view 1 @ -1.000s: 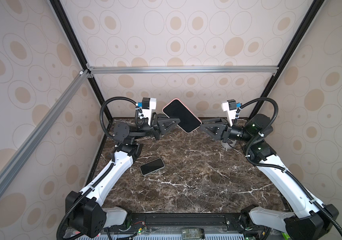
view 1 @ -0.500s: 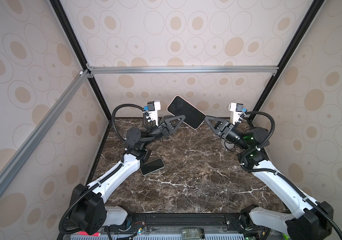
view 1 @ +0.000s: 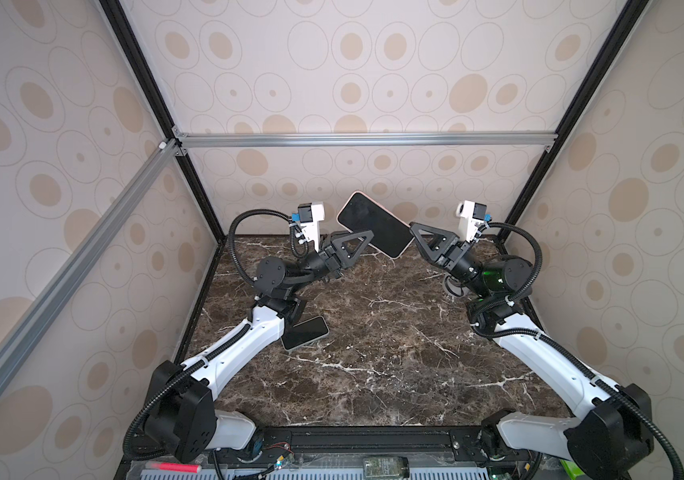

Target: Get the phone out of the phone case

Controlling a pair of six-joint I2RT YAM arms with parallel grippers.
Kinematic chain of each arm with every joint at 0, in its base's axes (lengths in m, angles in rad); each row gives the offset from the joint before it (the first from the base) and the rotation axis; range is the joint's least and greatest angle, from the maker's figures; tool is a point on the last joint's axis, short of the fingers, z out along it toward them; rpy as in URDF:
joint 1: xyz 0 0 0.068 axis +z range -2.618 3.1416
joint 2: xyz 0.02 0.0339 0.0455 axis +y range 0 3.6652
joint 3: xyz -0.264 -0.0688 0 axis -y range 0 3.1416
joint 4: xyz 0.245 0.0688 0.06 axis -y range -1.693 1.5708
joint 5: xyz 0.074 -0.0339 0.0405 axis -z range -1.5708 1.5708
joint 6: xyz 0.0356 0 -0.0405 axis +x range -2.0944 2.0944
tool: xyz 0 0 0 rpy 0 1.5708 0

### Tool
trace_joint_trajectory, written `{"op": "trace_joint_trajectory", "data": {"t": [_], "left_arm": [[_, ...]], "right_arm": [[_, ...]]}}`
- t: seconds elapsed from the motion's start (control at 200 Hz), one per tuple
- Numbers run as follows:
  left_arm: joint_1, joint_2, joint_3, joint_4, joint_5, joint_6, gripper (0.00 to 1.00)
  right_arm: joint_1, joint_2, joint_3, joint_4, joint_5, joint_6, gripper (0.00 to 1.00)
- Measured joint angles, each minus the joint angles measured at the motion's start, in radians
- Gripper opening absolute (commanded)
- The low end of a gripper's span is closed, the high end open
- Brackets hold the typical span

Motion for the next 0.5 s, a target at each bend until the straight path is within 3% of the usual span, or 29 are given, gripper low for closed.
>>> {"op": "trace_joint_trajectory", "data": {"t": [0.32, 0.5], "left_arm": [[0.0, 0.001, 0.0, 0.019, -0.002, -0.035, 0.0], [0.0, 0.009, 0.0, 0.056, 0.003, -0.034, 0.0]], "right_arm": [[0.012, 0.017, 0.0, 0.066, 0.004, 0.035, 0.0], [0.029, 0.018, 0.0, 0.081, 0.024, 0.051, 0.0]]}}
